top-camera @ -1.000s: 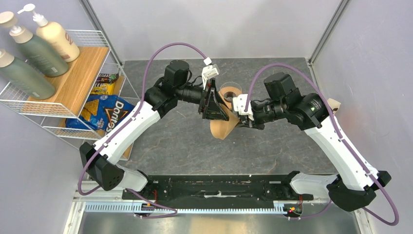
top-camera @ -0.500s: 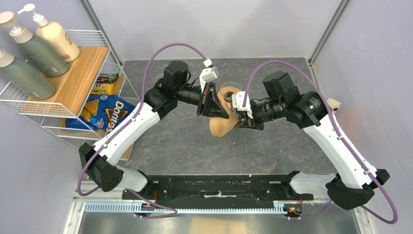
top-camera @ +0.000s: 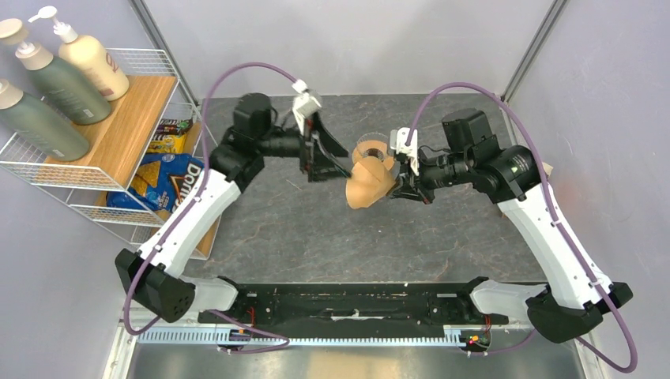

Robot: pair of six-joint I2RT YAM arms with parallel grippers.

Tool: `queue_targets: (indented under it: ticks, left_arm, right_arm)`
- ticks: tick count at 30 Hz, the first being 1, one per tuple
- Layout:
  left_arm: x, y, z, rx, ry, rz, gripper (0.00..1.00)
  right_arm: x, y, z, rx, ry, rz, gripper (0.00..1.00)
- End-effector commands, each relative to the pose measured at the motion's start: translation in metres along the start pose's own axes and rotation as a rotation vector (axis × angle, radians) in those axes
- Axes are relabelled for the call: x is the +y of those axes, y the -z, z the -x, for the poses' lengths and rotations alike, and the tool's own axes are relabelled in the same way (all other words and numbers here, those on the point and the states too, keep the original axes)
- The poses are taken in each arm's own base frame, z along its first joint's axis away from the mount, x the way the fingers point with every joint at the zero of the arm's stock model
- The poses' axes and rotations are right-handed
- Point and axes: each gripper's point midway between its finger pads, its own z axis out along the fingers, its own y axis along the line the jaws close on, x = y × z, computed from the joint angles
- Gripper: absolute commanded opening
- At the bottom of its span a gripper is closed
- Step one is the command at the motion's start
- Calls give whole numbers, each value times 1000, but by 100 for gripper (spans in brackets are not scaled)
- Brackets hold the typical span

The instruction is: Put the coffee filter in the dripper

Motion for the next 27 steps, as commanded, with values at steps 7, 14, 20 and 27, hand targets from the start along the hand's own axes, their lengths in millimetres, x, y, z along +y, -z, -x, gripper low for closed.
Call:
queue_targets:
  ticks: [7,14,20,27]
  left_arm:
    - [-26,57,40,-88,-263,143,89]
    - [-52,14,25,5,-372,77,90]
    - [-47,-3,27,15,-375,74,89]
    - [-48,-26,17,51,-399,38,79]
  right_arm:
    - [-16,-2,23,-148,-300,-34,7]
    - [-20,-8,25,-165,-332,-21,8]
    - [-13,-5,29,-178,-308,-1,9]
    - [-11,-6,27,-163,-288,10,11]
